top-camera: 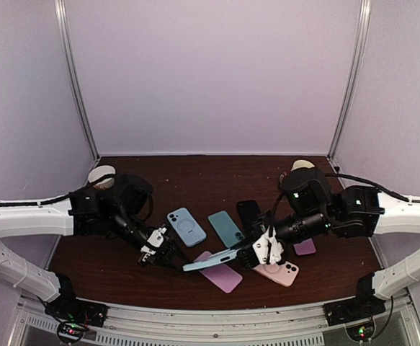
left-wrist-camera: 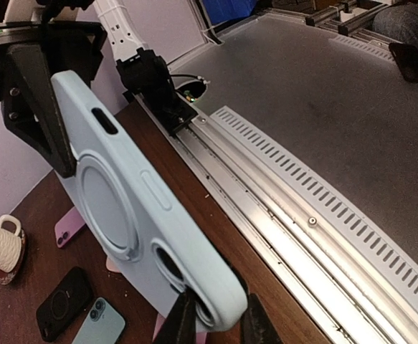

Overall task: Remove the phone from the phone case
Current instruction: Remove the phone from the phone case.

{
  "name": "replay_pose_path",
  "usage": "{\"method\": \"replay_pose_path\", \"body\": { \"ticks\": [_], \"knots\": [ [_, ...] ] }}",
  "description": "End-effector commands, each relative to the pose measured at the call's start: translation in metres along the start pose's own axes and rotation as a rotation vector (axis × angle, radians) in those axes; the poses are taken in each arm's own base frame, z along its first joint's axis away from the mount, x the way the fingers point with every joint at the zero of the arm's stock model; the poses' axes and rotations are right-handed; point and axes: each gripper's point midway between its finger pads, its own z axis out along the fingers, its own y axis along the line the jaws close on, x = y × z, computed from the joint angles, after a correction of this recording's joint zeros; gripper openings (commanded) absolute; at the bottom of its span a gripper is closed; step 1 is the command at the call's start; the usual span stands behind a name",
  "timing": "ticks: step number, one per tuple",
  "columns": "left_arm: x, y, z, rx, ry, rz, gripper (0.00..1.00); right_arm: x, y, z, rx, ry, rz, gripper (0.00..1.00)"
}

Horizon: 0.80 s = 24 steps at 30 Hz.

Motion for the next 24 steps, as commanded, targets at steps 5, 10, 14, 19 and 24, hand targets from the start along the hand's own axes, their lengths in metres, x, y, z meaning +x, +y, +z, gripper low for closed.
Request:
{"method": "replay_pose_path", "body": {
  "ticks": [5,10,14,19,24],
  "knots": [
    [-0.027,-0.002,0.001,0.075,-0.102,-0.026,0.00,-0.016,0.027,0.013,-0.156,-0.010,-0.207,0.00],
    [-0.027,-0.002,0.001,0.080,-0.105,-0.029,0.00,-0.020,0.027,0.017,-0.158,-0.009,-0.230,0.00],
    [-0.025,-0.002,0.001,0.076,-0.097,-0.032,0.00,-0.023,0.023,0.017,-0.136,-0.017,-0.231,0.00],
    [-0.024,0.000,0.000,0.057,-0.079,-0.020,0.07,-0.021,0.018,0.013,-0.095,-0.003,-0.214,0.00],
    [-0.021,0.008,-0.007,-0.027,-0.028,0.039,0.30,-0.018,0.008,-0.001,-0.022,-0.007,-0.165,0.00]
  ]
}}
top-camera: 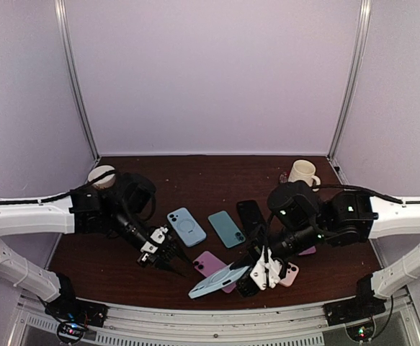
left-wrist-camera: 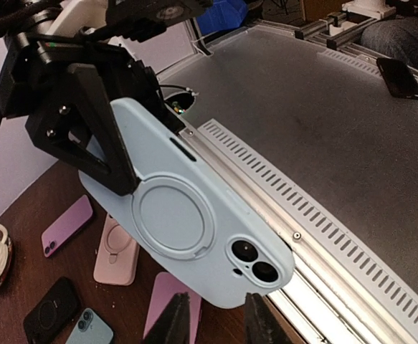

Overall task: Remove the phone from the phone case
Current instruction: Remove the phone from the phone case.

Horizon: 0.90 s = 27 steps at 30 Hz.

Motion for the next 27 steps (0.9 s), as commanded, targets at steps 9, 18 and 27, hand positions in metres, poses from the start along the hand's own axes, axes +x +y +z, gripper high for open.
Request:
{"method": "replay_pose_path", "body": {
  "ticks": [9,18,27],
  "knots": [
    [-0.026,0.024,-0.037,-0.300,0.024,0.238,0.49,-0.018,-0.039,-0.064,0.324,-0.173,0.140,0.00],
    [-0.067,0.017,-0.048,-0.321,-0.175,0.270,0.50,-0.045,-0.058,-0.087,0.426,-0.361,0.199,0.00],
    [-0.074,0.008,-0.044,-0.239,-0.232,0.250,0.47,-0.058,-0.075,-0.097,0.477,-0.439,0.199,0.00]
  ]
}}
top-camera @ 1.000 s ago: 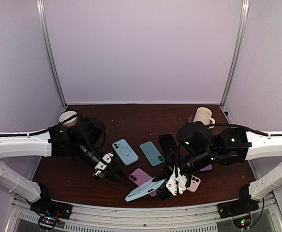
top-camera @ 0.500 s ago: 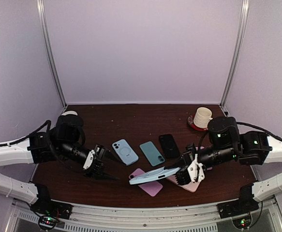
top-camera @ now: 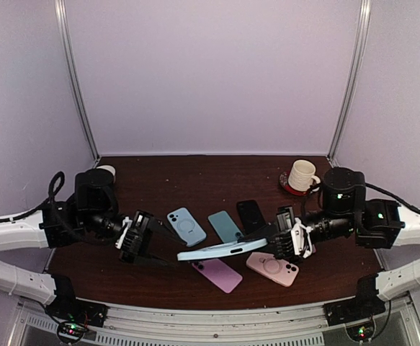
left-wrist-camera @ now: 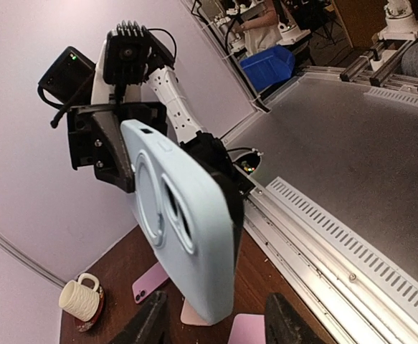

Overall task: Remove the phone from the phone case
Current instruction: Remove the phone from the phone case, then remove the top left corner of the phone from the phone case.

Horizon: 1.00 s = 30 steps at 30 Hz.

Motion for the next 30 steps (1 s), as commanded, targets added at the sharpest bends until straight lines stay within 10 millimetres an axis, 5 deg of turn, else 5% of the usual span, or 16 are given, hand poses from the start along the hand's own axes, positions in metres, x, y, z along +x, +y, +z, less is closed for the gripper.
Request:
{"method": "replay_pose_path", "body": {
  "ticks": [1,30],
  "knots": [
    [-0.013,0.001,0.000,0.023,-0.067,-0.001,0.46,-0.035,-0.028,-0.006,0.090,-0.135,-0.025,0.00],
    [-0.026,-0.005,0.001,0.090,-0.141,-0.025,0.03,-0.042,-0.033,0.001,-0.014,-0.258,0.079,0.00]
  ]
}}
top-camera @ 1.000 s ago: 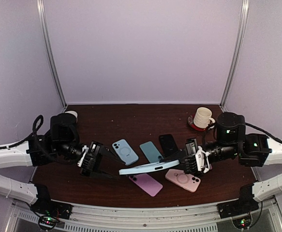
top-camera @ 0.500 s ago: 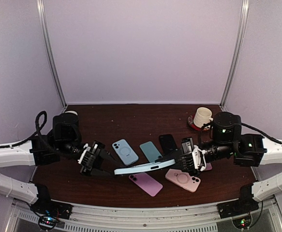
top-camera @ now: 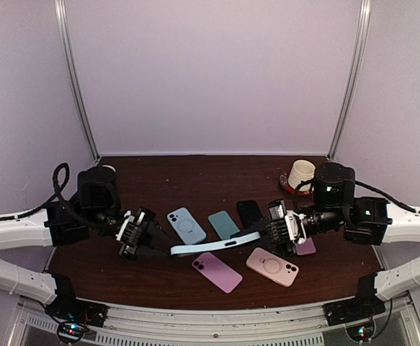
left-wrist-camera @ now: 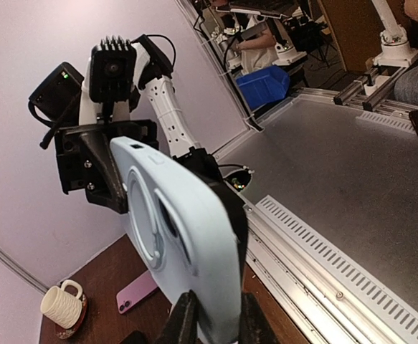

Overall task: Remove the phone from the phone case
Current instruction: Remove the top left corner of the phone from the phone case.

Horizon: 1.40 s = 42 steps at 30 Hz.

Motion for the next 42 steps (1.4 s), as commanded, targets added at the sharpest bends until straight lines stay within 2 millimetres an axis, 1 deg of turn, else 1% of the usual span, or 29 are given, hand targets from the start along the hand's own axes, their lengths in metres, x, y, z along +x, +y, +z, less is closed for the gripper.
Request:
{"method": "replay_pose_path", "body": {
  "ticks": [1,5,8,27,37,42],
  "knots": [
    [-0.019,-0.007,0.000,0.055,-0.068,0.040,0.02,-0.043,-0.017,-0.006,-0.020,-0.165,-0.004,0.00],
    [-0.023,-0.011,0.000,0.079,-0.086,0.037,0.00,-0.049,-0.011,-0.006,-0.100,-0.210,0.050,0.00],
    [-0.021,-0.013,0.001,0.099,-0.090,0.021,0.00,-0.051,-0.007,-0.004,-0.163,-0.236,0.094,0.00],
    [-0.013,-0.021,0.004,0.153,-0.071,-0.014,0.00,-0.036,0.000,0.011,-0.384,-0.217,0.220,0.00],
    [-0.011,-0.022,0.005,0.155,-0.067,-0.018,0.00,-0.029,0.003,0.016,-0.430,-0.212,0.265,0.00],
    [-0.010,-0.022,0.005,0.149,-0.058,-0.015,0.00,-0.023,0.006,0.018,-0.448,-0.185,0.275,0.00]
  ]
}}
